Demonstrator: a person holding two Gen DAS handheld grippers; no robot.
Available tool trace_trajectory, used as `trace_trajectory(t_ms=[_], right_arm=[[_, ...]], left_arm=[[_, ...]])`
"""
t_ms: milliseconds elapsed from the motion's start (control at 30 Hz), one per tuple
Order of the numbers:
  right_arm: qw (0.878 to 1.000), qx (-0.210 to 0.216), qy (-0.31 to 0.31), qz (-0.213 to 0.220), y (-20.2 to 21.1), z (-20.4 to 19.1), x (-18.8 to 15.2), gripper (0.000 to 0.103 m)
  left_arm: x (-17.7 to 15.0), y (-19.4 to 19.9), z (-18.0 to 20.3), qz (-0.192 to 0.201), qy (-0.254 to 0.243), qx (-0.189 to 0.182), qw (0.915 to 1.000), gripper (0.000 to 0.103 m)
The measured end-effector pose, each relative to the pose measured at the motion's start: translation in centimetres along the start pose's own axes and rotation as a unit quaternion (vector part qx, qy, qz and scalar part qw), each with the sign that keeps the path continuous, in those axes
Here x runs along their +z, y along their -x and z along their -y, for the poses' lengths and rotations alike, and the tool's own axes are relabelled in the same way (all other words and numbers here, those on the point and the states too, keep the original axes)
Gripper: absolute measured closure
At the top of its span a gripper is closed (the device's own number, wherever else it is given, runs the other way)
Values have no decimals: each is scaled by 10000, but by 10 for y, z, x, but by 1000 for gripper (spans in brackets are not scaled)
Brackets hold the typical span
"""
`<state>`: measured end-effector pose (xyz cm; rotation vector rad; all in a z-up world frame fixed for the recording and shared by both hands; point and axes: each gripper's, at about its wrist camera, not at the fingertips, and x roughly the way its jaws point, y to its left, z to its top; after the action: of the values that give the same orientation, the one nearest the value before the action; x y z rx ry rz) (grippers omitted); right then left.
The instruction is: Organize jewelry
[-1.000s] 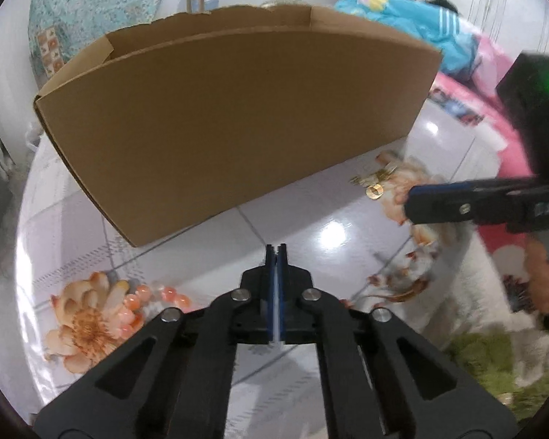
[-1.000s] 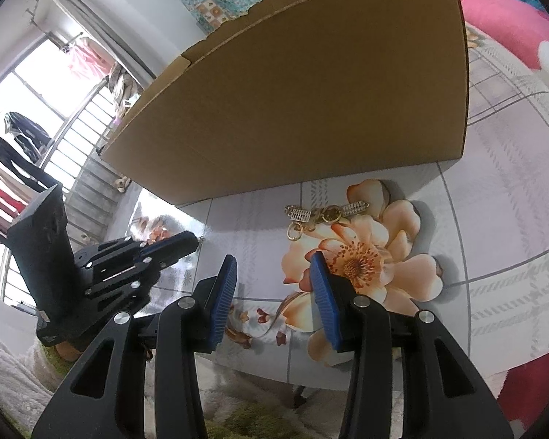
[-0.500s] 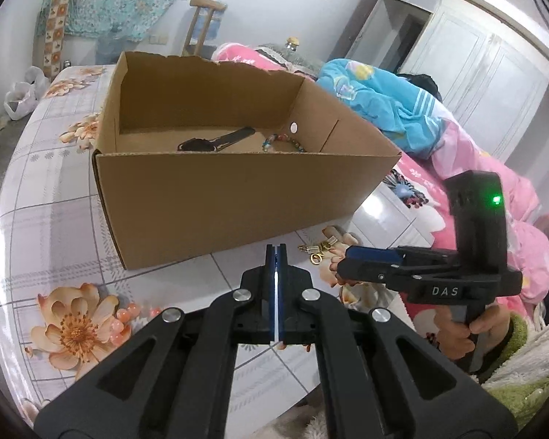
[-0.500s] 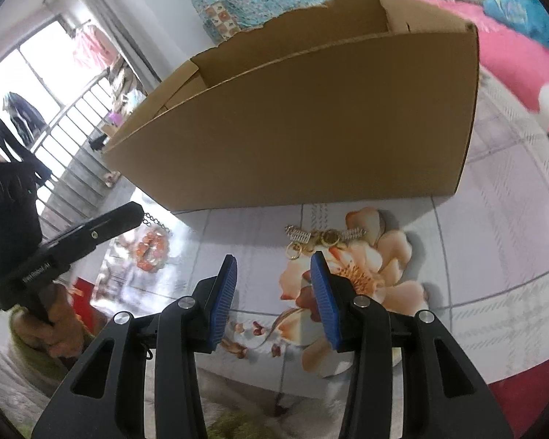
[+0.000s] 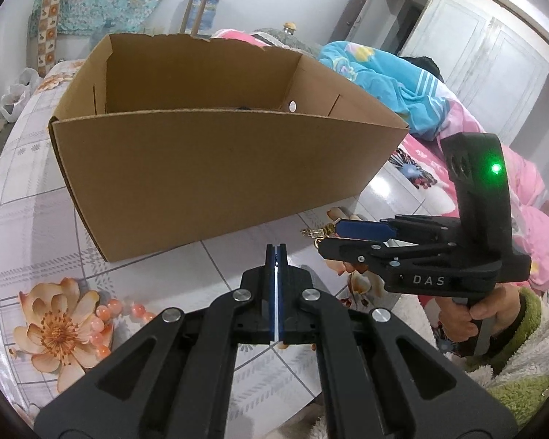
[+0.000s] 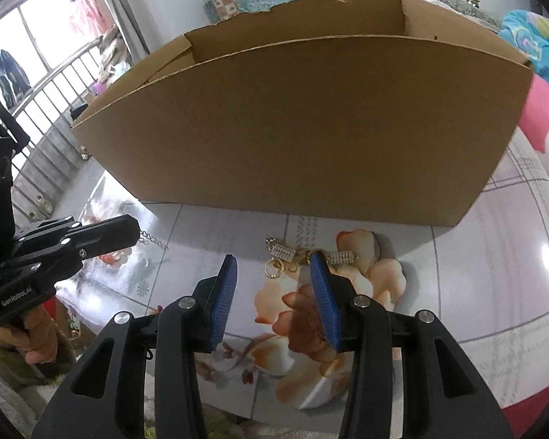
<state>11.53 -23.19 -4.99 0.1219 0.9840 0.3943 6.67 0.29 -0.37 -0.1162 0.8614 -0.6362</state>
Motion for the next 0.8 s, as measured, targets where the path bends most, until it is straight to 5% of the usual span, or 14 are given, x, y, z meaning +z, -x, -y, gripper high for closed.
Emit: trace_trajectory(t_ms=[800], right_arm=[[9917,-888,930,-87,-11,-29,7,84]], left_arm=[[-3,-6,-13,-29,186,-47,9998,103]])
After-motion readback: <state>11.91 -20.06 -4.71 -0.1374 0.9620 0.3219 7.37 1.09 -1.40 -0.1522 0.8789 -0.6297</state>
